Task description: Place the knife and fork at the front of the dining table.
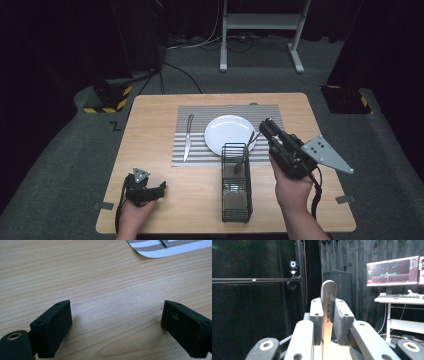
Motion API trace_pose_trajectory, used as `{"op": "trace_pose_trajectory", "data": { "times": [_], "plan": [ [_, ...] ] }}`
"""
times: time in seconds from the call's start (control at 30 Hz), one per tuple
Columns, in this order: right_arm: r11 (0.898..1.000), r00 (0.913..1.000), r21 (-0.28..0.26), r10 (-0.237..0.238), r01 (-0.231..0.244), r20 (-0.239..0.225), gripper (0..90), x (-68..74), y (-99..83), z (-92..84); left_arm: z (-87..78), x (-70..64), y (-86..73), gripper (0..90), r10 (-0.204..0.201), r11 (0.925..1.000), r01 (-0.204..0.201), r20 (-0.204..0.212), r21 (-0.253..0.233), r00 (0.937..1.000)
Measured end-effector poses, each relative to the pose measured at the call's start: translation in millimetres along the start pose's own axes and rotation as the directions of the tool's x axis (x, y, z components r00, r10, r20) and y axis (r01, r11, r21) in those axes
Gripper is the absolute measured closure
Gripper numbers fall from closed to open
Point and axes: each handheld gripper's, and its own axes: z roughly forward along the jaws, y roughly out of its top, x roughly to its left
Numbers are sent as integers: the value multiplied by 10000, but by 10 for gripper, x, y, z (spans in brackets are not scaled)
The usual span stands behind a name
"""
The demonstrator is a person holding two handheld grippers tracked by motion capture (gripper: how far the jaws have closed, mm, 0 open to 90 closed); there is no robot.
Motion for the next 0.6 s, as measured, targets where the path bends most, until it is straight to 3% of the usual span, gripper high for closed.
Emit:
{"op": "trace_pose_trajectory", "data": {
  "times": [0.27,0.37,0.5,0.6],
  "plan": [
    [9998,9982,-123,-176,183,568,786,-114,48,-122,-1,-2,0,100,5,10000,-5,-23,-1,10000],
    [9982,9918,36,-600,600,1132,786,-211,9,-181,-2,-3,0,101,3,10000,-3,-24,5,10000],
    [9979,9870,219,-637,611,1477,787,-314,-53,-209,-3,-4,0,102,6,10000,-6,-32,7,10000],
    [9963,9774,550,-753,657,1973,786,-456,-165,-216,-3,-3,0,102,3,10000,-3,-28,5,10000]
  ]
}}
